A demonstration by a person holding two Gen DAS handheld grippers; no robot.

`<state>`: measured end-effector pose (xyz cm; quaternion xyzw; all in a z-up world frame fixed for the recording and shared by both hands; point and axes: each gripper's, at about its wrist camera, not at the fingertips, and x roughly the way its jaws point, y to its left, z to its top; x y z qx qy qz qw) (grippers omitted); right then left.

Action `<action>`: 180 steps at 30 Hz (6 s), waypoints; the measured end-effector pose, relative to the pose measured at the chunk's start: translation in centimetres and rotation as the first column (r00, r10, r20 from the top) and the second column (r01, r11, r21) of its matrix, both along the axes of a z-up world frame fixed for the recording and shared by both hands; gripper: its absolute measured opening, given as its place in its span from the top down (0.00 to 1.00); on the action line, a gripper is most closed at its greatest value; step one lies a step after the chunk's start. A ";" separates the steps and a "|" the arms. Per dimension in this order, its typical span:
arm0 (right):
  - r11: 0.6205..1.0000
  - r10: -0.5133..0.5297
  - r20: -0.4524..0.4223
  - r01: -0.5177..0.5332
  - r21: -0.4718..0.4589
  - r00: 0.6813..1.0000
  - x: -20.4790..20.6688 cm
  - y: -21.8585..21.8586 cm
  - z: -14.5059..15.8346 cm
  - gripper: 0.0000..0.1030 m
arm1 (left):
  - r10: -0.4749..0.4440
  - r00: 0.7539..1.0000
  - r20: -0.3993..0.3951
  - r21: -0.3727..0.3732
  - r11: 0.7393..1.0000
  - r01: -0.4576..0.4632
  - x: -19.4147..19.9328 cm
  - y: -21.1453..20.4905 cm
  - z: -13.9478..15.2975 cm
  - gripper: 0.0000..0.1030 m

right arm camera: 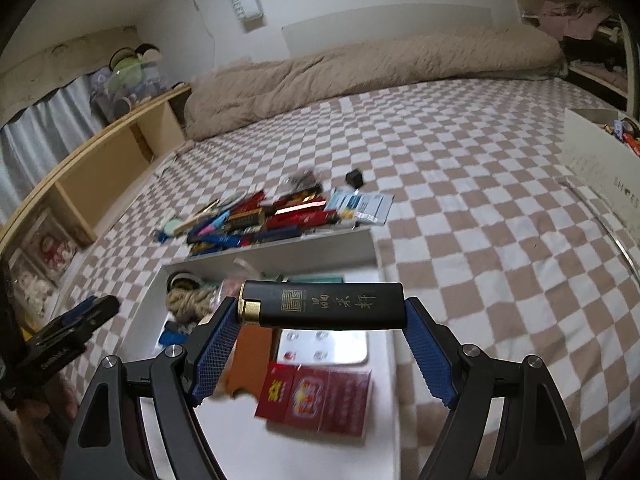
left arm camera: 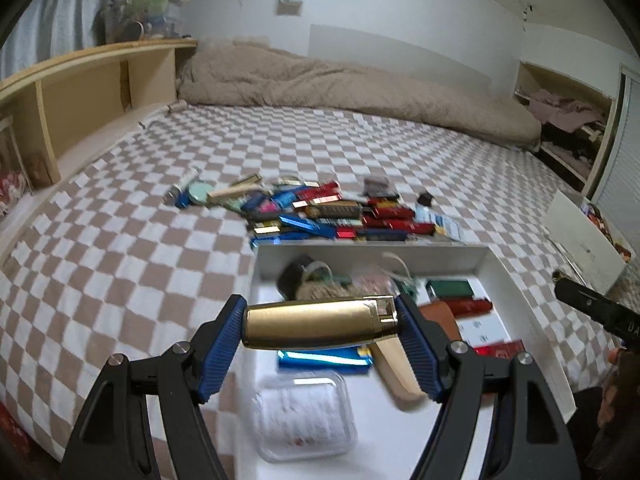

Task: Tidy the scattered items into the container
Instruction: 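Carry the gold and black lighters over the white tray with both tools, then open the left tool to drop the gold lighter into the tray, then lower the black lighter into the tray beside the gold lighter with the right tool, then open the right tool to release the black lighter in the tray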

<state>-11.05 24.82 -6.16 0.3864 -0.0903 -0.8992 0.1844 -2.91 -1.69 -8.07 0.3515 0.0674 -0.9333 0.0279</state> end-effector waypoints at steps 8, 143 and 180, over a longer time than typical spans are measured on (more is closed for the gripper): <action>0.999 0.046 0.071 -0.047 0.009 0.996 1.8 -1.0 -1.4 0.21 | -0.082 0.990 0.111 0.020 0.997 0.080 0.1 3.3 -2.7 0.27; -0.042 0.862 0.465 -0.888 0.457 0.199 7.6 -21.3 -4.0 0.07 | -0.019 1.000 -0.001 0.351 0.936 0.018 -4.0 -10.2 -2.7 0.19; 0.608 0.686 0.156 -0.678 0.414 0.711 1.4 -17.9 -2.7 0.00 | -0.002 1.000 0.029 0.292 0.957 -0.007 -4.4 -9.6 -3.4 0.19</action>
